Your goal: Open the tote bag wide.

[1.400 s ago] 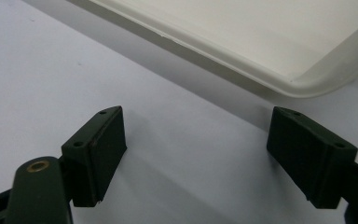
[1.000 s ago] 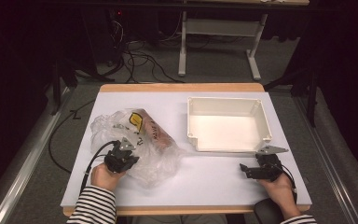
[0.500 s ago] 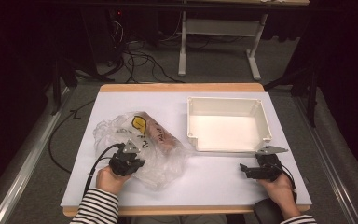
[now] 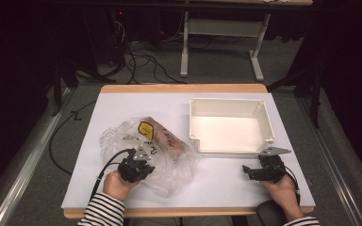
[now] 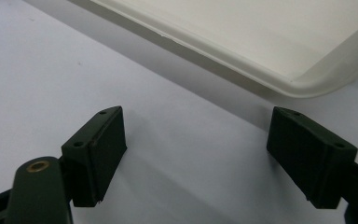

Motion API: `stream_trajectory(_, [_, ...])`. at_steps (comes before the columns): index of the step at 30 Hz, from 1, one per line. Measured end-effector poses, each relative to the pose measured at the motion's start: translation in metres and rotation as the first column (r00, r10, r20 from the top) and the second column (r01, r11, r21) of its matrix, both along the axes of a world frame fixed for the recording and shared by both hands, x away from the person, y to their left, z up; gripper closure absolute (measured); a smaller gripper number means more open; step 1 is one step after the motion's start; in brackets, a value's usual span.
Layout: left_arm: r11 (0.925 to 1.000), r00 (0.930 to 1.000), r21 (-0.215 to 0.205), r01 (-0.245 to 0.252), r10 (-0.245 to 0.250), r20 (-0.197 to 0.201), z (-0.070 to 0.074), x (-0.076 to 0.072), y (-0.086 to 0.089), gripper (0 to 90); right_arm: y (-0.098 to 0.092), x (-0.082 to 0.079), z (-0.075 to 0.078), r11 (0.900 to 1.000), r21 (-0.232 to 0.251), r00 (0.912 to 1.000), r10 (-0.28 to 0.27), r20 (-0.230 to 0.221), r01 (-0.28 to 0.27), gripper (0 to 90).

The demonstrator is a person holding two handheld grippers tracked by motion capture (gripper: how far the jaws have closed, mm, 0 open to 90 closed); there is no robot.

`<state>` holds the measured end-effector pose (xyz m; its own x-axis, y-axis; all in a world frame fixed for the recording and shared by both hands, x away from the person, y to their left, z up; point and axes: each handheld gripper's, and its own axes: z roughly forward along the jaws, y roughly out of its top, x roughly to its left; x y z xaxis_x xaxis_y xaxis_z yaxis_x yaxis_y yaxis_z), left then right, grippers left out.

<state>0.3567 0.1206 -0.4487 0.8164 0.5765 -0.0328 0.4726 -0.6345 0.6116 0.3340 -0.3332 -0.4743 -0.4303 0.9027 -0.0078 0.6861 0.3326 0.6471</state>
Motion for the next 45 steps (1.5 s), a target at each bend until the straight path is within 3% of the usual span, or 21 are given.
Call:
stream_trajectory(26, [0.9973,0.9987,-0.057,0.047,-0.048,-0.019,0.0,-0.011,-0.011,87.9,0.0,0.001,0.0,1.0,-0.002,1.0,0.0,-0.001,0.0,20.0])
stream_trajectory(35, [0.996,0.9979,-0.066,0.06,-0.061,-0.022,0.0,-0.012,-0.017,87.7,0.001,0.003,0.003,1.0,-0.013,0.9997,0.0,-0.024,-0.001,21.0])
stream_trajectory(39, [0.9947,0.997,-0.075,0.07,-0.072,-0.028,0.001,-0.012,-0.021,87.5,0.0,0.003,0.008,0.999,-0.019,0.9995,-0.03,-0.003,0.03,24.8])
stream_trajectory(45, [0.9927,0.996,-0.093,0.078,-0.081,-0.038,0.001,-0.011,-0.026,87.3,0.008,-0.001,0.014,1.0,-0.01,1.0,0.008,0.001,-0.008,26.6])
